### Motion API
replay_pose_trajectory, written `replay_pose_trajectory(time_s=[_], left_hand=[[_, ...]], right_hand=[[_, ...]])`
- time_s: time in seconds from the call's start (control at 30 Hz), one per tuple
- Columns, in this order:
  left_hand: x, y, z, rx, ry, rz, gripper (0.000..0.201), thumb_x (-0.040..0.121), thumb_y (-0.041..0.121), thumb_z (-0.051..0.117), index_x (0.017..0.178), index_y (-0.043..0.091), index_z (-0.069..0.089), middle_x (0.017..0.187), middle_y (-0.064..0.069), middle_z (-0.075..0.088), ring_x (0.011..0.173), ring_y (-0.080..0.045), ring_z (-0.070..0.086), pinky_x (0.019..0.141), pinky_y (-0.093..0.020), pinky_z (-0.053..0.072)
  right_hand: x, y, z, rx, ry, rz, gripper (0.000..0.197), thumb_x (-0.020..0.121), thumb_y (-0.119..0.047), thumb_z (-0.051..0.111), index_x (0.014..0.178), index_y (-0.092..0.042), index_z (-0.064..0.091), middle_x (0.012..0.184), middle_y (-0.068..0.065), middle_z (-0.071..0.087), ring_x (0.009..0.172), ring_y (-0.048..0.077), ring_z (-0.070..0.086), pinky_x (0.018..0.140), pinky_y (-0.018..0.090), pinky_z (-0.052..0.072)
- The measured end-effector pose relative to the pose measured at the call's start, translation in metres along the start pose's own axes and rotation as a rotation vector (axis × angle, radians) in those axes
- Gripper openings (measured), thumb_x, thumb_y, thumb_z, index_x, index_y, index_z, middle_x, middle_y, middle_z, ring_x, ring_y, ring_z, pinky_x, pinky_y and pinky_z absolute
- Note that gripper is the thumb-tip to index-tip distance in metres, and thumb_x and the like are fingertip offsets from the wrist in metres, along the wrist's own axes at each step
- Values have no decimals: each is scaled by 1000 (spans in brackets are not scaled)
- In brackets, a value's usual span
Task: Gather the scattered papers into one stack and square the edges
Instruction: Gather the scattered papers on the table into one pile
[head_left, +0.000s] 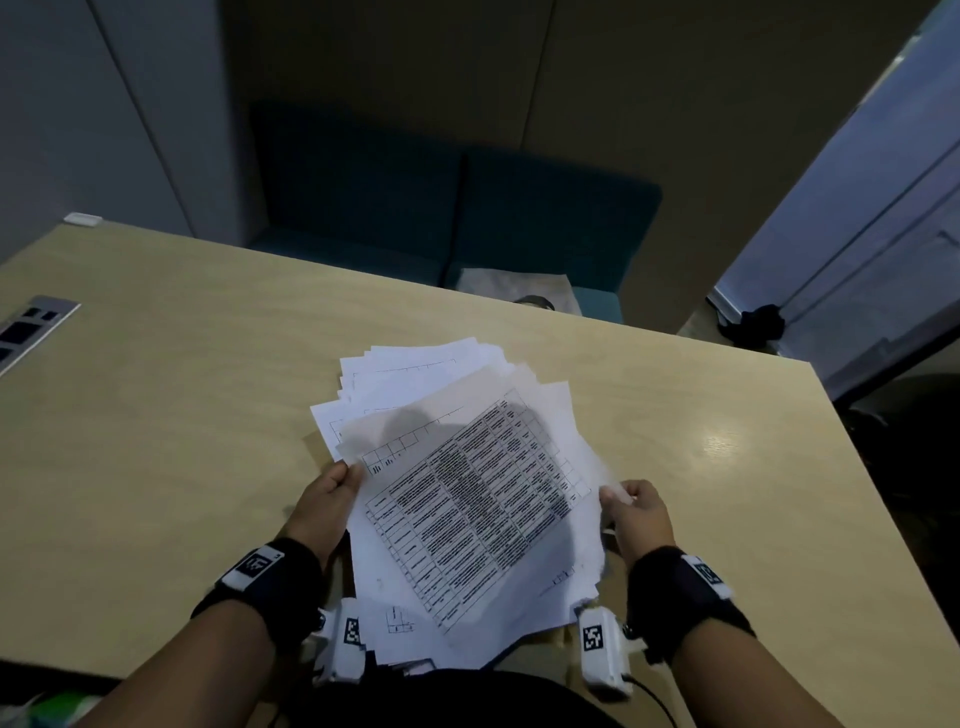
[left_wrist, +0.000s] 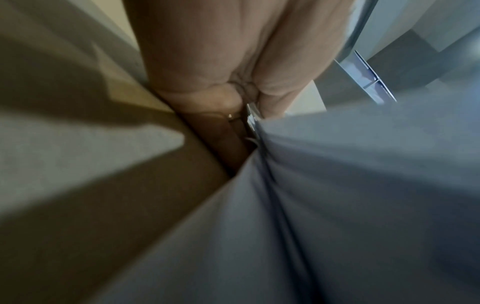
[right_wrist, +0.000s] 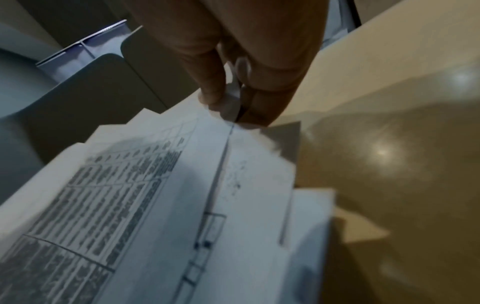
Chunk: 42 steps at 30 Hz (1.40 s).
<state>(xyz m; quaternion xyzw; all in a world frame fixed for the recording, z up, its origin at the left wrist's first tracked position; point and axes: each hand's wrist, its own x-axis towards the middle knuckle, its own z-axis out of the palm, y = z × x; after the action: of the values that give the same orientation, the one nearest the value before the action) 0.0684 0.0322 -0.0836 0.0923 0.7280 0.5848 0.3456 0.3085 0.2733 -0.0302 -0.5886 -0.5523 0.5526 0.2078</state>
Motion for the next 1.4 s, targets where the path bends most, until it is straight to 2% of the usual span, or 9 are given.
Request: replay_pose_trajectory(time_s=[0.13,0.3,0.4,0.67,0.87,1.0,1.13,1.27,1.4], left_hand=[[1,2,2,-2,2,21,26,105,26,44,100,7,61,99,2,59,93,-12,52,80,-24,40],[4,5,6,-113,63,50,12,102,23,52,110,15,51,92,-3,58,87,-20,51,79,-34,43],[5,6,5,-21,113,38,29,102,32,50,124,16,41,89,-9,50,74,-21,48,68,-33,41],[7,-9,-2,40,171,12,17,101,40,44,87,31,44,72,-6,40,69,-20,39,70,-36,33],[15,11,-6,202,152,28,20,104,34,38,85,27,39,71,-8,41,66,-22,40,61,-34,36],[21,29,-9,203,115,-31,20,105,38,33,88,29,40,73,-12,40,59,-20,38,52,-32,38],[26,40,-14,306,84,-23,13,105,37,35,102,27,42,76,-13,46,58,-25,47,56,-37,47],[28,45,-16,392,-8,-33,43,99,43,51,128,16,35,115,-9,47,97,-29,53,77,-34,44],[25,44,-18,529,-122,46,25,98,27,59,113,10,50,101,-4,58,97,-27,56,65,-23,39]], right_hand=[[-13,5,-13,35,-136,17,17,87,3,63,97,-11,64,87,14,70,74,32,64,74,45,54],[-22,-20,-20,-73,-119,-219,12,91,-2,59,94,-8,70,49,13,54,45,20,45,59,37,40],[-31,-34,-22,-120,-135,-323,13,92,-6,59,91,-12,70,52,8,60,44,18,49,59,30,42],[-33,-50,-33,-186,88,-421,13,93,-10,53,89,-17,63,68,-8,66,72,25,60,61,23,42],[-26,-117,-71,-345,420,-893,12,94,-11,47,92,-5,57,81,5,53,78,17,47,69,24,31],[-26,-159,-89,-110,509,-1027,22,93,-14,43,78,-28,46,73,-21,53,69,-4,47,74,18,40],[-26,-181,-90,3,399,-1040,10,90,-21,46,86,-19,56,76,-13,53,74,7,52,71,31,44],[-24,-189,-64,-181,84,-987,21,86,-25,49,72,-41,53,66,-14,53,66,0,44,69,26,38],[-3,-187,-10,-491,-149,-912,19,93,-6,51,90,-24,56,78,-6,56,80,12,51,79,28,37]])
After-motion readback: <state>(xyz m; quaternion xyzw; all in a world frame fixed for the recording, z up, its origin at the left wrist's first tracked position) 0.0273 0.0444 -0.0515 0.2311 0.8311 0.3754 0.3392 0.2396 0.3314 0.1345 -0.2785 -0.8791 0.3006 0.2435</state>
